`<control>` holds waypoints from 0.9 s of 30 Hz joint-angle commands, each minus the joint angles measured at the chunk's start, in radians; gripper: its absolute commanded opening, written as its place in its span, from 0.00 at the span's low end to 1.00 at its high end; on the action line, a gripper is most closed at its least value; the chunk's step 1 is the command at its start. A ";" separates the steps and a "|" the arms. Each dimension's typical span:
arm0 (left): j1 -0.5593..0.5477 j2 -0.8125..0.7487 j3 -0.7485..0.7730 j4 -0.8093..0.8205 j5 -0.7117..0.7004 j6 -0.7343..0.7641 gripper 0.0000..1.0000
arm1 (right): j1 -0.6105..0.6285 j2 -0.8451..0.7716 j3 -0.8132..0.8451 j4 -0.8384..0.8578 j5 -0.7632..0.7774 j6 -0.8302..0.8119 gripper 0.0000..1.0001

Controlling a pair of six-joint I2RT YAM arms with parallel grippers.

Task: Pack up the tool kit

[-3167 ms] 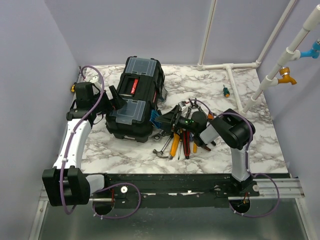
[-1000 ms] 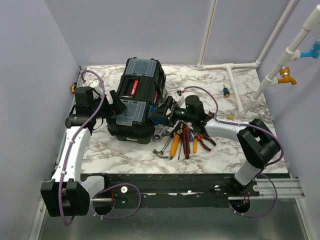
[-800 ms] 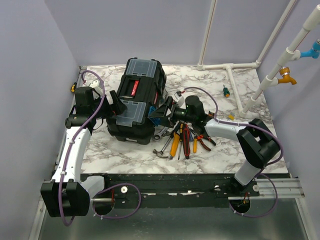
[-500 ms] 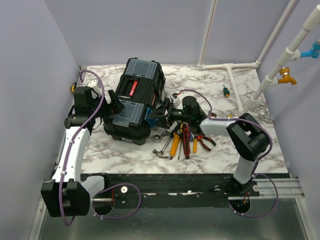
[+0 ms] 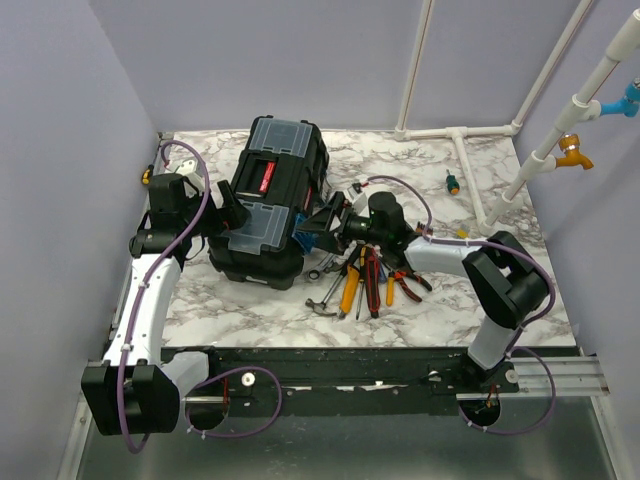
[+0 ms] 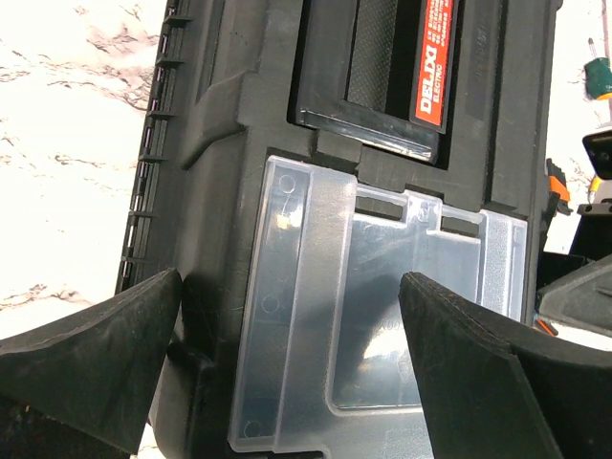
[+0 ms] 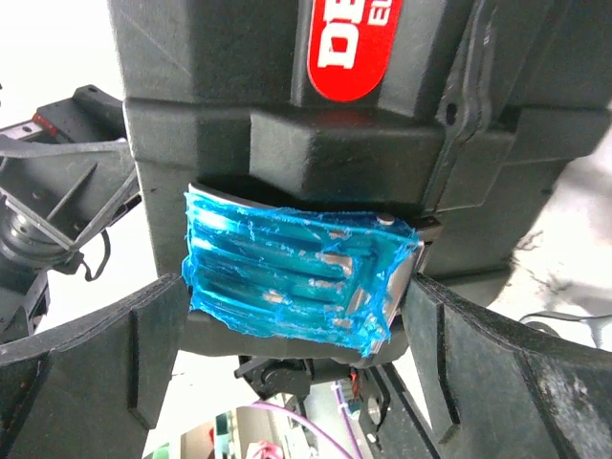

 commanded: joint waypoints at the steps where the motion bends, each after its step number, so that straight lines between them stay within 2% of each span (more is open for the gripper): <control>1: -0.020 -0.018 -0.009 -0.017 0.094 -0.030 0.98 | -0.015 -0.031 -0.030 -0.013 0.049 -0.042 1.00; 8: -0.020 -0.015 -0.008 -0.020 0.085 -0.027 0.98 | -0.049 -0.038 -0.087 -0.030 0.067 -0.062 0.98; 10: -0.020 -0.015 -0.004 -0.022 0.084 -0.026 0.98 | -0.060 -0.039 -0.097 -0.035 0.072 -0.078 0.84; 12: -0.020 -0.014 -0.003 -0.023 0.081 -0.024 0.98 | -0.060 -0.036 -0.081 -0.059 0.075 -0.102 0.67; 15: -0.020 -0.015 -0.003 -0.023 0.081 -0.024 0.98 | -0.060 -0.022 -0.045 -0.091 0.064 -0.124 0.37; 16: -0.020 -0.013 -0.003 -0.023 0.082 -0.024 0.98 | -0.058 -0.020 -0.038 -0.091 0.062 -0.124 0.24; 18: -0.021 -0.013 -0.003 -0.022 0.084 -0.025 0.98 | -0.058 -0.017 -0.021 -0.096 0.058 -0.127 0.07; 20: -0.020 -0.013 -0.003 -0.022 0.086 -0.026 0.98 | -0.055 -0.013 -0.002 -0.099 0.043 -0.133 0.02; 27: -0.020 0.004 -0.008 -0.019 0.107 -0.030 0.98 | -0.006 0.036 0.074 -0.102 0.010 -0.135 0.01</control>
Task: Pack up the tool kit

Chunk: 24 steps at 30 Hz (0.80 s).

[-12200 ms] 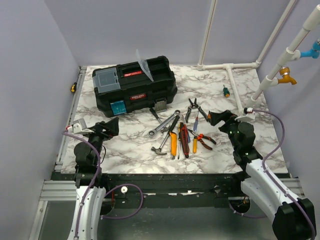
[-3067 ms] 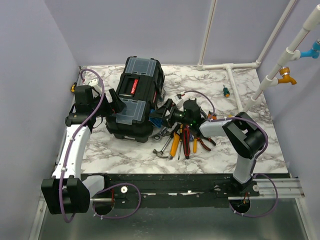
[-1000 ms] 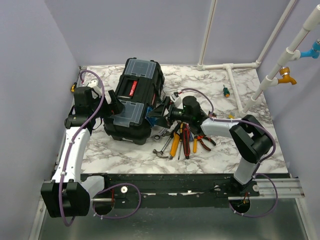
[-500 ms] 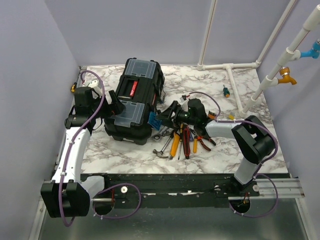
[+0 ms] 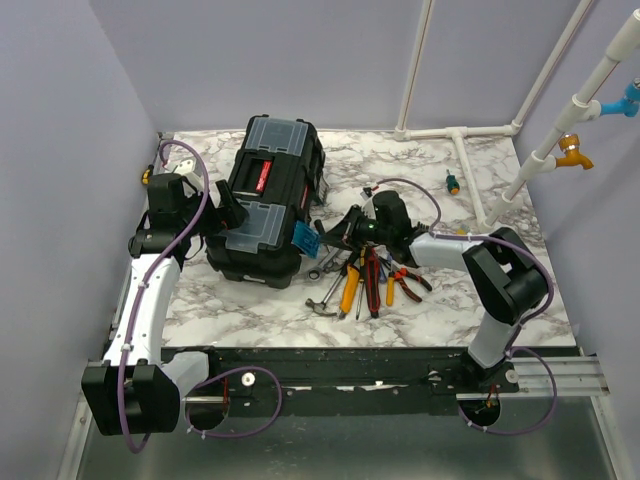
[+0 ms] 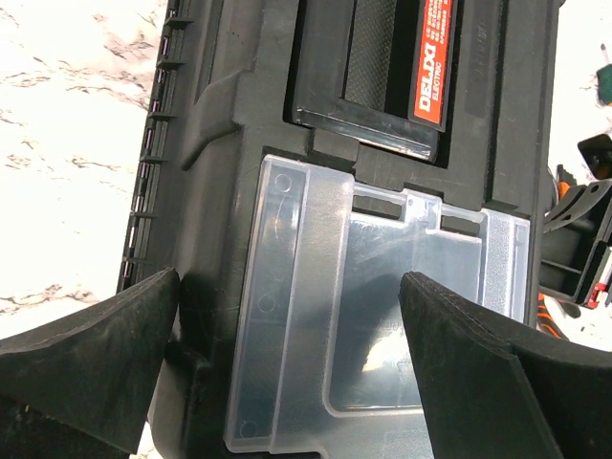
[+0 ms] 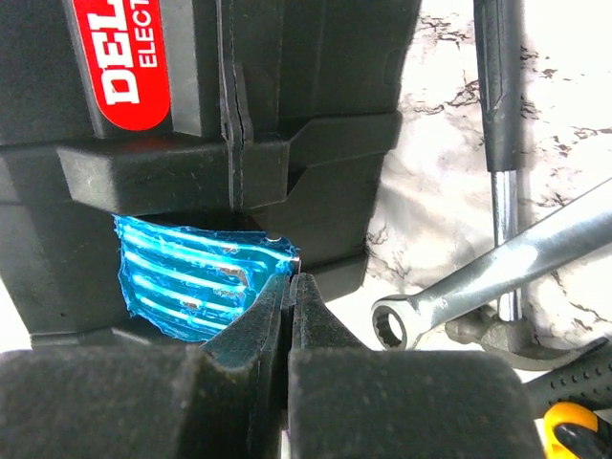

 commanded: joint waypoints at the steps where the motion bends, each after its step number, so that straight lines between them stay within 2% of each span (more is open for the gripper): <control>1: -0.020 0.011 -0.009 -0.018 0.117 -0.036 0.98 | 0.069 0.038 0.103 0.079 -0.040 0.002 0.03; 3: -0.021 0.021 -0.009 -0.022 0.123 -0.037 0.98 | 0.072 0.046 0.102 0.097 -0.043 0.011 0.19; 6: -0.022 0.027 -0.009 -0.024 0.126 -0.036 0.98 | 0.072 0.040 0.080 0.121 -0.021 0.028 0.57; 7: -0.022 0.029 -0.009 -0.023 0.126 -0.036 0.98 | 0.072 0.041 0.068 0.138 -0.020 0.041 0.62; 8: -0.022 0.029 -0.009 -0.024 0.126 -0.036 0.98 | 0.072 0.046 0.060 0.166 -0.027 0.061 0.63; 9: -0.022 0.030 -0.010 -0.024 0.127 -0.036 0.98 | 0.072 0.056 0.055 0.186 -0.033 0.076 0.59; 12: -0.022 0.031 -0.007 -0.024 0.129 -0.038 0.98 | 0.074 0.095 0.054 0.265 -0.065 0.130 0.33; 13: -0.022 0.031 -0.007 -0.024 0.130 -0.038 0.98 | 0.074 0.102 0.053 0.285 -0.070 0.143 0.32; 14: -0.022 0.030 -0.007 -0.023 0.131 -0.038 0.98 | 0.075 0.108 0.055 0.297 -0.072 0.152 0.41; 15: -0.022 0.029 -0.008 -0.023 0.131 -0.038 0.98 | 0.077 0.106 0.057 0.291 -0.065 0.155 0.62; 16: -0.022 0.027 -0.009 -0.022 0.131 -0.038 0.98 | 0.080 0.099 0.055 0.287 -0.055 0.153 0.73; 17: -0.022 0.027 -0.009 -0.023 0.131 -0.038 0.98 | 0.080 0.090 0.052 0.285 -0.048 0.149 0.89; 18: -0.022 0.026 -0.009 -0.023 0.130 -0.036 0.98 | 0.081 0.079 0.048 0.278 -0.041 0.144 1.00; 24: -0.022 0.022 -0.007 -0.023 0.131 -0.036 0.98 | 0.081 0.019 0.009 0.209 0.044 0.121 1.00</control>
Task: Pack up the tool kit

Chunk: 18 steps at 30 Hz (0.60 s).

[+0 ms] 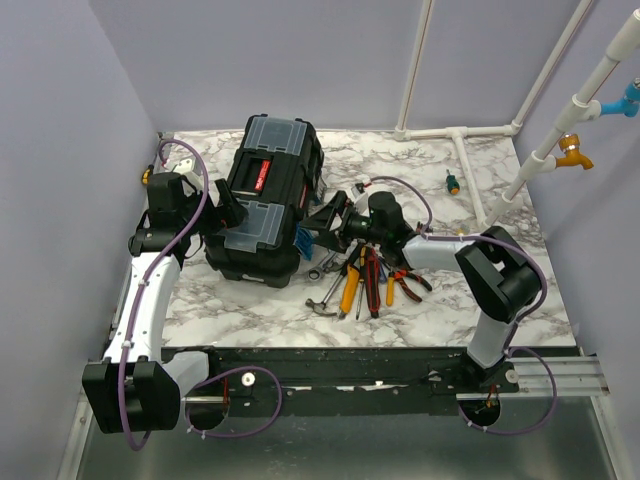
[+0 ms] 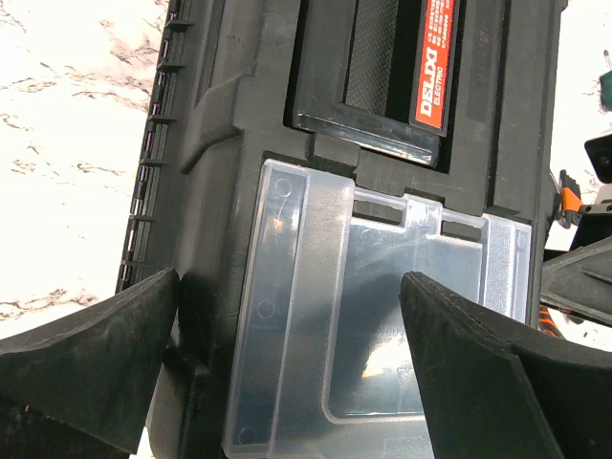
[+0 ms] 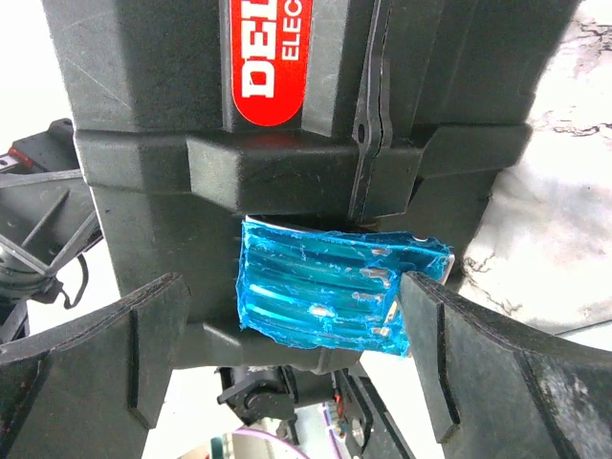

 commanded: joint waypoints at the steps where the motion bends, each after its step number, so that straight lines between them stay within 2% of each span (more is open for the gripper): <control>1: -0.031 0.008 -0.006 -0.039 0.137 -0.040 0.98 | 0.037 -0.028 -0.029 0.013 0.076 -0.004 1.00; 11: -0.031 0.004 -0.007 -0.041 0.127 -0.037 0.98 | 0.037 -0.041 -0.067 -0.083 0.186 -0.051 1.00; 14: -0.031 -0.003 -0.009 -0.040 0.122 -0.037 0.98 | 0.037 -0.040 -0.099 -0.019 0.186 -0.028 1.00; 18: -0.031 0.001 -0.009 -0.040 0.123 -0.037 0.98 | 0.037 0.018 -0.095 0.119 0.098 0.027 1.00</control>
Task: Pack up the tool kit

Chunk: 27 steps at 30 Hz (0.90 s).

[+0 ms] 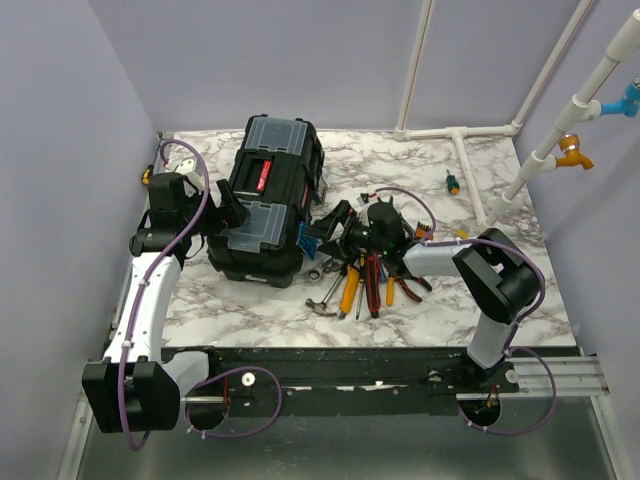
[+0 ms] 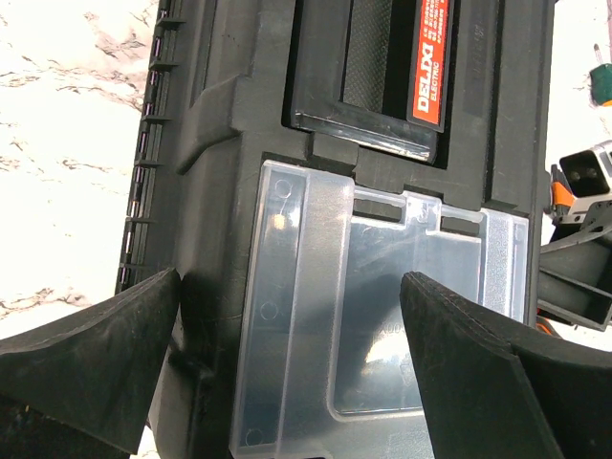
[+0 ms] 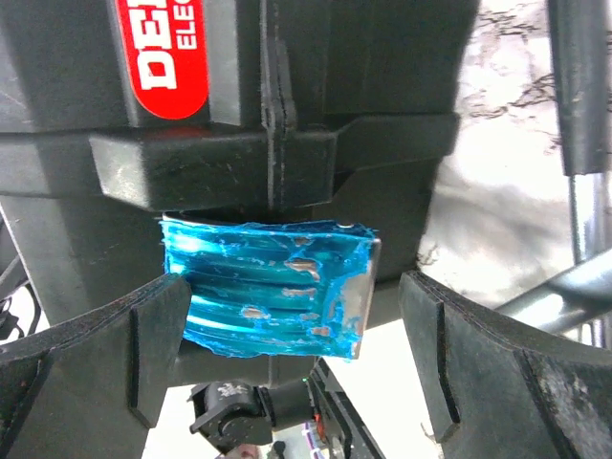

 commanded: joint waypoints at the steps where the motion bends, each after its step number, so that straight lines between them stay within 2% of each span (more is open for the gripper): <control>1: -0.026 0.001 -0.008 -0.036 0.113 -0.028 0.98 | 0.012 0.048 -0.013 0.171 -0.054 0.054 1.00; 4: -0.026 0.000 -0.009 -0.036 0.111 -0.028 0.98 | 0.017 0.061 -0.025 0.254 -0.069 0.086 1.00; 9: -0.026 0.004 -0.006 -0.037 0.112 -0.028 0.98 | 0.025 0.079 -0.009 0.292 -0.094 0.110 0.98; 11: -0.026 0.004 -0.007 -0.036 0.112 -0.028 0.98 | 0.026 0.082 -0.018 0.327 -0.096 0.127 0.82; 13: -0.026 0.004 -0.007 -0.037 0.112 -0.028 0.98 | 0.026 0.084 -0.019 0.340 -0.098 0.134 0.57; 16: -0.026 0.004 -0.009 -0.036 0.110 -0.028 0.98 | 0.025 0.088 -0.025 0.358 -0.098 0.144 0.45; 19: -0.026 0.005 -0.010 -0.037 0.111 -0.028 0.98 | 0.026 0.094 -0.020 0.377 -0.109 0.151 0.11; 20: -0.026 0.006 -0.009 -0.036 0.111 -0.030 0.98 | 0.026 0.097 -0.015 0.379 -0.114 0.152 0.05; 27: -0.026 0.020 -0.009 -0.034 0.121 -0.032 0.98 | 0.033 0.125 0.035 0.359 -0.147 0.145 0.01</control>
